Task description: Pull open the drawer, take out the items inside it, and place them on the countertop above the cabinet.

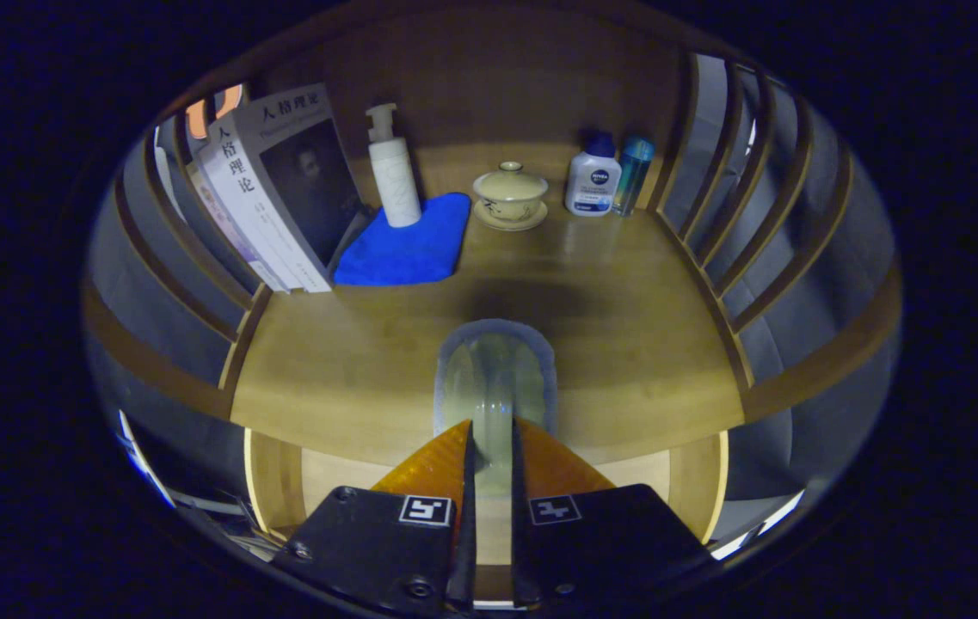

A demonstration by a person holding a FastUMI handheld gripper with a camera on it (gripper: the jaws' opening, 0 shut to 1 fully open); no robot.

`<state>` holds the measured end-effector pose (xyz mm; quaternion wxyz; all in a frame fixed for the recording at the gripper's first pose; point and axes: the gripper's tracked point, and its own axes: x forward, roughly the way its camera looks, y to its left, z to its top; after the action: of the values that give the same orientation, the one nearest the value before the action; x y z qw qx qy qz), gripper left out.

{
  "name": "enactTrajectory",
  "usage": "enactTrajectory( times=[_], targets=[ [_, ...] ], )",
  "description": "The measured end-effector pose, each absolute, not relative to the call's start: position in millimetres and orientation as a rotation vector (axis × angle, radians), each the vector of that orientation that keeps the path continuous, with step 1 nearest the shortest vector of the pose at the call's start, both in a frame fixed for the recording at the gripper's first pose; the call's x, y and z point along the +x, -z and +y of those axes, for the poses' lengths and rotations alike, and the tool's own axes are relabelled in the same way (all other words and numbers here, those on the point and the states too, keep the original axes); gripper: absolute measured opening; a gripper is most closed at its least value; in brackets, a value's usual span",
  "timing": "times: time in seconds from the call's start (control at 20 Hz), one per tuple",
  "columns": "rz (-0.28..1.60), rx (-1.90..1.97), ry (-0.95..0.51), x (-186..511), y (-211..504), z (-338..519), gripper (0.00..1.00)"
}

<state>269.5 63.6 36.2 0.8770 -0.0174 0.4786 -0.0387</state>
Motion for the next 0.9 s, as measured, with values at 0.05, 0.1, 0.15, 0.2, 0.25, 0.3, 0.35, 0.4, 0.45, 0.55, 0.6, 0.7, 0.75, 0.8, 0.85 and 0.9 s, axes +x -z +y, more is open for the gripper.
enactTrajectory(
  times=[0.05,0.1,0.15,0.2,0.25,0.3,0.35,0.4,0.45,0.55,0.6,0.7,0.75,0.8,0.85,0.9],
  targets=[
    [0.991,-0.030,0.082,271,-36,64,0.19],
    [0.992,-0.025,0.093,274,-37,62,0.19],
    [0.985,-0.024,0.088,279,-33,63,0.19],
    [0.982,-0.022,0.089,284,-30,62,0.19],
    [0.979,-0.023,0.088,288,-27,63,0.19],
    [0.975,-0.026,0.088,290,-26,64,0.19],
    [0.972,-0.022,0.088,291,-27,62,0.20],
    [0.966,-0.019,0.087,292,-25,63,0.19],
    [0.959,-0.015,0.086,294,-26,63,0.20],
    [0.957,-0.013,0.087,295,-24,61,0.24],
    [0.952,-0.010,0.081,295,-25,61,0.28],
    [0.939,0.001,0.066,294,-25,62,0.35],
    [0.927,0.002,0.061,296,-26,62,0.39],
    [0.919,-0.009,0.060,294,-27,59,0.42],
    [0.909,-0.026,0.068,294,-26,54,0.46],
    [0.888,-0.035,0.069,292,-28,53,0.50]
  ],
)
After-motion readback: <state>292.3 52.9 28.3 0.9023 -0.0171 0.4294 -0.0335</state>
